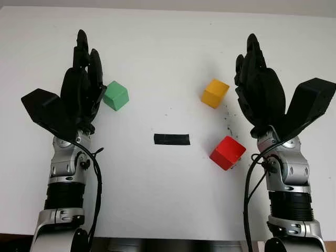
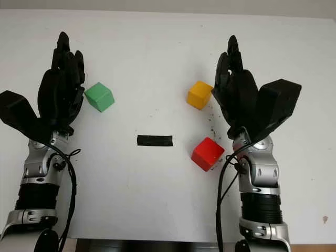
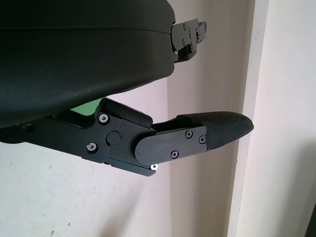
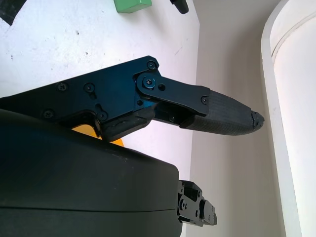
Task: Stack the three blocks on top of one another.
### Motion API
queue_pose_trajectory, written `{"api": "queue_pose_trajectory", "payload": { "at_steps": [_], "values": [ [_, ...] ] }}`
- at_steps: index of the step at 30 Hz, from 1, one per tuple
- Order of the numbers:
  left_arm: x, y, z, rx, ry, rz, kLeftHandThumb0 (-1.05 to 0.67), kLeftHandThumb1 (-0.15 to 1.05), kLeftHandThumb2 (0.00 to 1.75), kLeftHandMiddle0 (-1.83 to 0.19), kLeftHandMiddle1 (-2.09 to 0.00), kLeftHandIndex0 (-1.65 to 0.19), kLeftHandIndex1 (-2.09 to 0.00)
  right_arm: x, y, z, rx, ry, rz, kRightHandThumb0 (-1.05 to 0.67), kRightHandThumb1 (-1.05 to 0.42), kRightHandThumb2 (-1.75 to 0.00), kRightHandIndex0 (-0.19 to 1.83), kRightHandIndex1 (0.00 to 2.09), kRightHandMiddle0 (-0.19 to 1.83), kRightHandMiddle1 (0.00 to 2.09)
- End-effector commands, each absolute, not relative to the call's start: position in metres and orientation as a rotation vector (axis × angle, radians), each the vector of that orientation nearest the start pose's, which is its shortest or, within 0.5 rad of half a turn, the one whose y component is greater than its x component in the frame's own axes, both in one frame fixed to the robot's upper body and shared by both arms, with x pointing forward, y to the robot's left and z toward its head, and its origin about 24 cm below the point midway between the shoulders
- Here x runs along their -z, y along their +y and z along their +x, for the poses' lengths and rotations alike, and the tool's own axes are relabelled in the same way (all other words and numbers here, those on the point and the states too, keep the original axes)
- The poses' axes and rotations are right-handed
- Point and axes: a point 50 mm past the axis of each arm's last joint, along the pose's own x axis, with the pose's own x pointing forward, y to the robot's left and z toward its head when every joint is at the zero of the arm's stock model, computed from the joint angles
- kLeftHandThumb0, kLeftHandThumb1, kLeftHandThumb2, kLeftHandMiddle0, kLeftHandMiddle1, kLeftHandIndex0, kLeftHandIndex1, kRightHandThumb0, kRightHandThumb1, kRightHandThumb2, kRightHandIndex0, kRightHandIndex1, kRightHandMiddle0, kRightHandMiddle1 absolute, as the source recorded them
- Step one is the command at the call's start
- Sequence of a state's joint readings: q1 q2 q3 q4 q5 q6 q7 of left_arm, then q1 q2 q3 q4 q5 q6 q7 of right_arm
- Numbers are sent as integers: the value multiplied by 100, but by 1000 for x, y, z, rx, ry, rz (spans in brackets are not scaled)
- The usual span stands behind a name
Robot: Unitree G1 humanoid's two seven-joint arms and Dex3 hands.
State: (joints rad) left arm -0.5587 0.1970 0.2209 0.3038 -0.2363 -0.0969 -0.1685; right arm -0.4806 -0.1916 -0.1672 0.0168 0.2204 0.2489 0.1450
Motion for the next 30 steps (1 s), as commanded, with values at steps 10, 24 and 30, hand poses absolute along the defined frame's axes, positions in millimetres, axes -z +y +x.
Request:
{"api": "queue_pose_trajectory", "payload": {
  "at_steps": [10,24,30],
  "values": [
    [-160,203,344,59,-397,-74,-74,105,59,17,-6,19,-5,-163,-180,327,-128,-252,51,-76,-105,-73,-19,0,-19,0],
    [-159,208,340,59,-399,-57,-76,105,59,18,-5,19,-3,-222,-221,300,-250,-445,-455,-82,-104,-24,-16,3,-14,3],
    [-158,206,341,47,-400,-51,-76,105,59,17,-6,19,-2,-260,-225,266,-392,-412,-1084,-76,-79,-2,-3,8,2,10]
  ]
}}
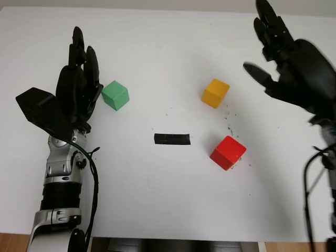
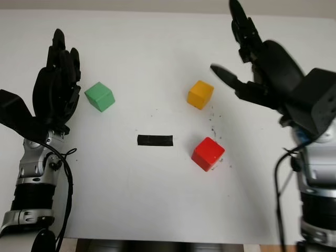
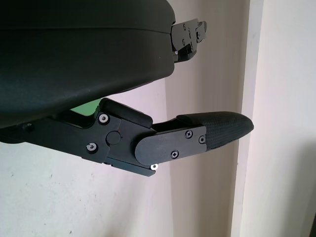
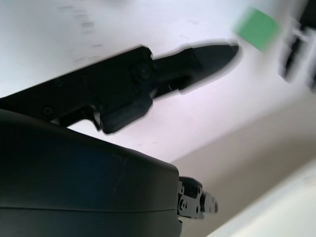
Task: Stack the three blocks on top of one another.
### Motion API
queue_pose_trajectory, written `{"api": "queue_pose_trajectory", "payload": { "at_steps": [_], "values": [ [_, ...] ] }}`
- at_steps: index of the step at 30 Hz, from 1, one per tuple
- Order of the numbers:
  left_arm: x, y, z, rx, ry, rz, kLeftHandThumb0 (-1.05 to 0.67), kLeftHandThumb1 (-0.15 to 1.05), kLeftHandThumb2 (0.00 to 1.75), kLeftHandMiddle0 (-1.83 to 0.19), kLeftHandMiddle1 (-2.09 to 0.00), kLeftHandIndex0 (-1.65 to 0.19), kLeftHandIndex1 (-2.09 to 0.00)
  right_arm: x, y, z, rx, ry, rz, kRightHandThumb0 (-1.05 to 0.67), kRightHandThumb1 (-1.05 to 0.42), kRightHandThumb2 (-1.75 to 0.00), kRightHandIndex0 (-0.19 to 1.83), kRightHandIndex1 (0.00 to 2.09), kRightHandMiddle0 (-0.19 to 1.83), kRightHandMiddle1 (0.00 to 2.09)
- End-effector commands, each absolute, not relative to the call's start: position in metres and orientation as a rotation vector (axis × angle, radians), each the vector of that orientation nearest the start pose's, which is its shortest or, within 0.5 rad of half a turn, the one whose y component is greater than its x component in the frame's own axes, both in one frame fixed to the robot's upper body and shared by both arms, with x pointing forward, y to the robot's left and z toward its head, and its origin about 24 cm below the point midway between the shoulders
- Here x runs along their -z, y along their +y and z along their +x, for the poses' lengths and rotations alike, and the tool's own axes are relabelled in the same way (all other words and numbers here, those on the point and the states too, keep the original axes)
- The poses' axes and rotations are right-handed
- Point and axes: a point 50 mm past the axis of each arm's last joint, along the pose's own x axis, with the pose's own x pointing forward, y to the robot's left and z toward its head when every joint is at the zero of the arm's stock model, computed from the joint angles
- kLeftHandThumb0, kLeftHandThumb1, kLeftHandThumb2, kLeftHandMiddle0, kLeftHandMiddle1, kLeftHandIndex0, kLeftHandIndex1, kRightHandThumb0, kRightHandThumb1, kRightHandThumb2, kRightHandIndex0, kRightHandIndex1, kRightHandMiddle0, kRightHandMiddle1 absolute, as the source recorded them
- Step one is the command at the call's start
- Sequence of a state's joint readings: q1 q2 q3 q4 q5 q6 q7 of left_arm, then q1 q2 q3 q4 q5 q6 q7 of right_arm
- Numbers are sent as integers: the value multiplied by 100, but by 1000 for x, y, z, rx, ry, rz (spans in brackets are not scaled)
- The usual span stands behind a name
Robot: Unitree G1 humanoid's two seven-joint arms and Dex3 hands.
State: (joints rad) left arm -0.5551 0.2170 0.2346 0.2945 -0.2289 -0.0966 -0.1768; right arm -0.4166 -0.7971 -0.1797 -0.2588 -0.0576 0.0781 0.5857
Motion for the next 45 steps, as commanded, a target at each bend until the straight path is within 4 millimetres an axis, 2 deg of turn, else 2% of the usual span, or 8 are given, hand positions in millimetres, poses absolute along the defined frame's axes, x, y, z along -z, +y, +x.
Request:
{"api": "queue_pose_trajectory", "payload": {
  "at_steps": [1,6,13,18,21,27,35,45],
  "values": [
    [-159,206,341,52,-403,-47,-76,105,60,18,-5,19,-1,-263,-223,262,-425,-401,-1162,-74,-78,-3,-4,7,3,10],
    [-161,207,340,67,-407,-37,-75,105,61,19,-3,19,0,-272,-212,245,-548,-367,-1381,-61,-77,-5,6,11,15,12],
    [-161,206,339,62,-405,-35,-76,105,60,18,-5,19,0,-276,-209,233,-624,-270,-1627,-59,-76,-5,2,6,35,14],
    [-160,203,338,58,-402,-40,-75,105,60,19,-5,19,0,-268,-206,231,-666,-319,-1764,-62,-72,-4,3,6,47,14],
    [-159,203,338,48,-398,-47,-75,105,60,18,-6,19,-1,-262,-205,231,-672,-386,-1784,-63,-72,-5,8,8,52,13],
    [-159,204,337,47,-393,-40,-75,105,60,17,-6,19,-1,-245,-200,234,-711,-397,-1808,-62,-75,-6,8,7,52,9],
    [-160,206,337,53,-392,-40,-75,105,61,17,-5,19,-1,-218,-203,238,-690,-492,-1705,-62,-74,-5,7,5,56,9],
    [-161,209,338,63,-393,-28,-76,105,60,17,-6,19,-1,-204,-202,239,-662,-484,-1683,-56,-76,-6,4,5,62,10]
  ]
}}
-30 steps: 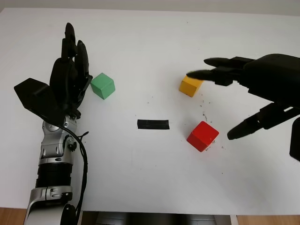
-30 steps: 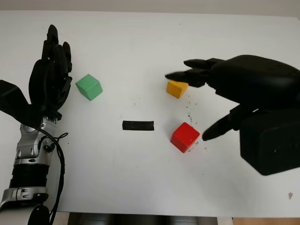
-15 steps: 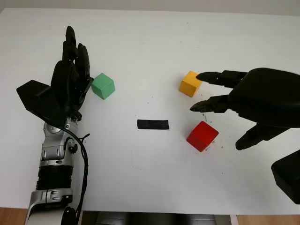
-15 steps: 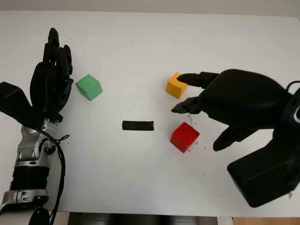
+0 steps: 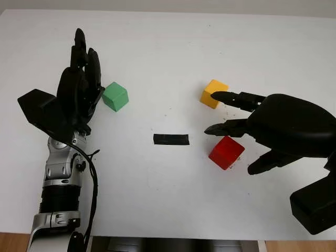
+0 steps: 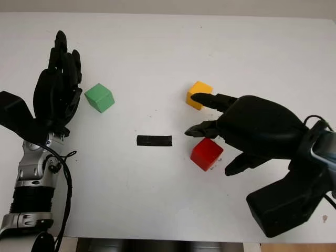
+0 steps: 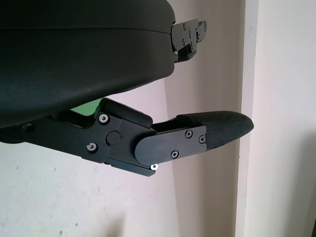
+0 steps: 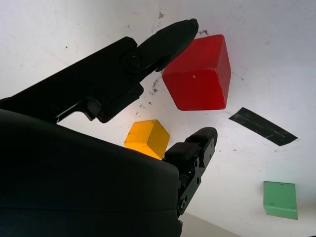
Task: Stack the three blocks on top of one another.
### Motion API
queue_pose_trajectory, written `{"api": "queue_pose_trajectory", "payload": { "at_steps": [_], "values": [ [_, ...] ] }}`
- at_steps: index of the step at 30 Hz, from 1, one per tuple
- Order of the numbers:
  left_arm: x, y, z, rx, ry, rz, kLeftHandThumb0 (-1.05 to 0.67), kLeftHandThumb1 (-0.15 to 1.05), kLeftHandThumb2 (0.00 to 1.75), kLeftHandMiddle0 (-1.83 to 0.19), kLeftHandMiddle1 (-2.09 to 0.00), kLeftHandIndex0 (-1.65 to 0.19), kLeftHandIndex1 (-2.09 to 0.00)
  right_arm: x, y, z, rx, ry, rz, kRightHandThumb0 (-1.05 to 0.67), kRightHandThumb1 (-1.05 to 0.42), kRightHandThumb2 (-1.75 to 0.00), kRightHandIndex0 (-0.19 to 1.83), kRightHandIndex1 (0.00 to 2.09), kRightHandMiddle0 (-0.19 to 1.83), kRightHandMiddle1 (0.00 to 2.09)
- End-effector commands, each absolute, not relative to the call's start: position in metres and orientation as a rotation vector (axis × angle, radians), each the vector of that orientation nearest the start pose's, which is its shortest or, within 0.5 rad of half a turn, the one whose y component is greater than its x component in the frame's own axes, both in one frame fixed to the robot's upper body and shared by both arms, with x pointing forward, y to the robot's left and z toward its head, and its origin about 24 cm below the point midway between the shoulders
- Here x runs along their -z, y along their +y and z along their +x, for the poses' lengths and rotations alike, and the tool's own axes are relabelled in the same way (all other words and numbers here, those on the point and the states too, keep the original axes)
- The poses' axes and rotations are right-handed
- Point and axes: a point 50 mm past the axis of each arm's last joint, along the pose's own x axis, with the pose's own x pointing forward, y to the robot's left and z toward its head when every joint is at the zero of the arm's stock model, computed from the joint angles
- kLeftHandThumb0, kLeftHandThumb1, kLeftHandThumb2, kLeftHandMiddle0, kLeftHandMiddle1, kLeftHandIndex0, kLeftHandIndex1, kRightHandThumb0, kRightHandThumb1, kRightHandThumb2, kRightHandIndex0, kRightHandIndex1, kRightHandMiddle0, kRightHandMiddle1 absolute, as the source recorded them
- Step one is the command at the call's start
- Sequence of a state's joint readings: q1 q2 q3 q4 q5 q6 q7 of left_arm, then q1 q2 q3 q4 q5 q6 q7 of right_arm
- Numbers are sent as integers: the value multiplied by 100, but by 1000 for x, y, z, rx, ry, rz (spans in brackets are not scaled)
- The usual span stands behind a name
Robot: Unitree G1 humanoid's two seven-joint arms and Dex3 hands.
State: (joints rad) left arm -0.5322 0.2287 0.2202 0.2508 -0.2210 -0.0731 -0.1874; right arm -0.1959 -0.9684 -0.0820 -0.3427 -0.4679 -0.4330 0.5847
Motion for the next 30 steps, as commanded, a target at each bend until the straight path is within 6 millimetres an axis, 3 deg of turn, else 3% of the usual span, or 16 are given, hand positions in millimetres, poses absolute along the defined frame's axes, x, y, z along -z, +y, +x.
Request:
{"api": "queue_pose_trajectory", "payload": {
  "at_steps": [1,7,18,20,22,25,30],
  "values": [
    [-162,210,338,63,-393,-28,-76,105,60,17,-6,19,-2,-203,-202,239,-661,-486,-1679,-57,-76,-6,4,5,63,11],
    [-163,210,338,61,-395,-19,-76,105,59,17,-6,19,-3,-202,-202,242,-669,-470,-1696,-57,-77,-6,4,5,69,13],
    [-162,209,338,57,-396,-21,-76,105,59,16,-6,19,-4,-200,-204,249,-643,-489,-1625,-41,-86,-7,14,9,85,23],
    [-162,210,338,57,-396,-20,-76,105,59,16,-5,19,-4,-199,-204,250,-644,-495,-1625,-40,-87,-6,17,8,79,40],
    [-162,209,338,56,-396,-23,-76,105,59,16,-5,19,-4,-199,-205,251,-642,-507,-1608,-37,-88,-6,21,7,69,74],
    [-161,209,338,53,-394,-29,-76,105,59,16,-5,19,-4,-197,-205,252,-629,-535,-1581,-35,-88,-5,26,8,70,96],
    [-161,208,338,54,-392,-34,-76,105,58,16,-5,19,-4,-193,-206,254,-618,-543,-1542,-36,-87,-5,29,9,69,106]
  ]
}}
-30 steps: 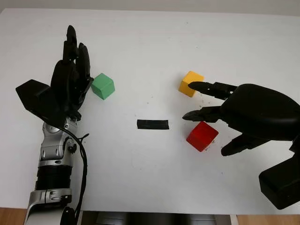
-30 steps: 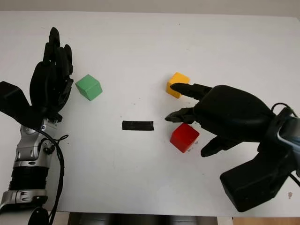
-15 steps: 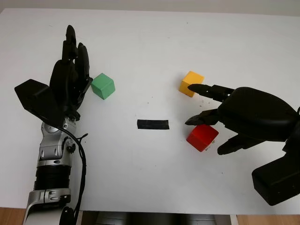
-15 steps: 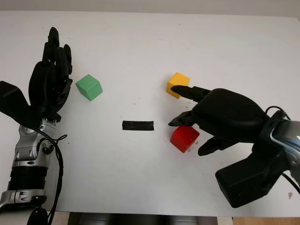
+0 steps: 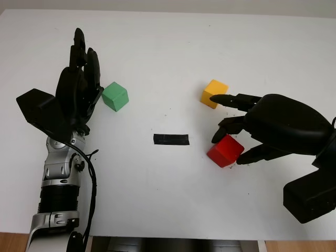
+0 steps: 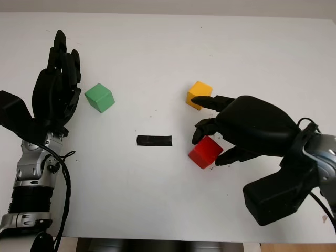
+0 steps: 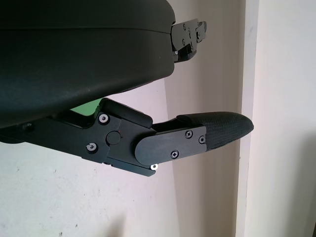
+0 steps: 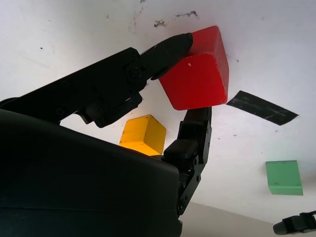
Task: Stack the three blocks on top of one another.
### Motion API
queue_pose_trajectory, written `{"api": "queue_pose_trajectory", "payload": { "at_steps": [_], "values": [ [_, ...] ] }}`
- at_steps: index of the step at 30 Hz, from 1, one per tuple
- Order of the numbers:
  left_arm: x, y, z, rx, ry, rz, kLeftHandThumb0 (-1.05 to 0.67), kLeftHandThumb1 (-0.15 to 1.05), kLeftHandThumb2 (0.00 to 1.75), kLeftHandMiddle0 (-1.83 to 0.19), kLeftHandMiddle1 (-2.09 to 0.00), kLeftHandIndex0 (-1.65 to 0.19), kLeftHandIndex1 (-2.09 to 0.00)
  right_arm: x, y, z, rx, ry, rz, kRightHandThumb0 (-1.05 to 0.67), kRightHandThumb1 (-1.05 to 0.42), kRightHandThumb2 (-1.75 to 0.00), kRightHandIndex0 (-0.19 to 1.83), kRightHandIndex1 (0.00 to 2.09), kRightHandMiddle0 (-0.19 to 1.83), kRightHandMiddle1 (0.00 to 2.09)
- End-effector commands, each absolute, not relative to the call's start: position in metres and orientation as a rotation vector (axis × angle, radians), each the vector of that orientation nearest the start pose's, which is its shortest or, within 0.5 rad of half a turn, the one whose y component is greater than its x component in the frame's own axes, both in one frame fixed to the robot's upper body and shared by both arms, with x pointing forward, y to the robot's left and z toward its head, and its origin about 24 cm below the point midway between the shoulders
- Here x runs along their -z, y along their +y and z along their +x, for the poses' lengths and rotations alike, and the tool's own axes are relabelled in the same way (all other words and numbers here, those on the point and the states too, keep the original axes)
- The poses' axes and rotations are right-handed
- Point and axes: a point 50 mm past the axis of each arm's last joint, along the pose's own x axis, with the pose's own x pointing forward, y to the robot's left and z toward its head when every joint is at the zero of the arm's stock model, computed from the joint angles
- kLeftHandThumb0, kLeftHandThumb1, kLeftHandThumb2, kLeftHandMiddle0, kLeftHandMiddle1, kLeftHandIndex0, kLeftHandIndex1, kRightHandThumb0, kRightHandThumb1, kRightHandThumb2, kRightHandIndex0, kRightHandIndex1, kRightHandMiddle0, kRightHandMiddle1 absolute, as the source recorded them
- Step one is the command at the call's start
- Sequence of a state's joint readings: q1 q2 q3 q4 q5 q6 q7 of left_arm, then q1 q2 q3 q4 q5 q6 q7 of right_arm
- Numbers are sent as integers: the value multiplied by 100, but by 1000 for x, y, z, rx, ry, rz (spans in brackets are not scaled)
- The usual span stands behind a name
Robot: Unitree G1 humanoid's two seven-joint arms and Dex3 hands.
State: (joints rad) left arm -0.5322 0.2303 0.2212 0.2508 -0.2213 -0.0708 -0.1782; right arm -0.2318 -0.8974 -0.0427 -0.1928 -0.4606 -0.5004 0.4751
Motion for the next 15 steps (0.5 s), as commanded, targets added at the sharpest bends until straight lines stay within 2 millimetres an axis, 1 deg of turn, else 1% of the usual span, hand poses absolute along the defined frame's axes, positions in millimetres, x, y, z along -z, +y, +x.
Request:
{"api": "queue_pose_trajectory", "payload": {
  "at_steps": [1,4,7,9,13,15],
  "values": [
    [-161,208,338,50,-392,-32,-76,105,58,16,-6,19,-4,-191,-206,254,-619,-544,-1537,-36,-87,-5,29,8,67,106],
    [-161,207,338,44,-390,-29,-76,105,58,15,-6,18,-5,-190,-205,256,-625,-548,-1515,-36,-86,-5,29,8,66,107],
    [-160,208,338,44,-390,-31,-76,105,58,15,-6,18,-5,-191,-203,258,-623,-536,-1477,-38,-86,-5,29,7,63,112],
    [-160,207,338,44,-390,-34,-76,105,58,14,-6,18,-5,-194,-202,259,-619,-525,-1438,-39,-90,-6,27,6,56,122],
    [-160,207,338,44,-388,-40,-76,105,58,15,-5,18,-5,-211,-194,266,-588,-574,-1224,-38,-93,-6,21,3,44,138],
    [-160,206,338,44,-388,-40,-76,105,58,14,-6,18,-5,-217,-189,270,-585,-580,-1183,-41,-93,-6,22,4,43,141]
  ]
}}
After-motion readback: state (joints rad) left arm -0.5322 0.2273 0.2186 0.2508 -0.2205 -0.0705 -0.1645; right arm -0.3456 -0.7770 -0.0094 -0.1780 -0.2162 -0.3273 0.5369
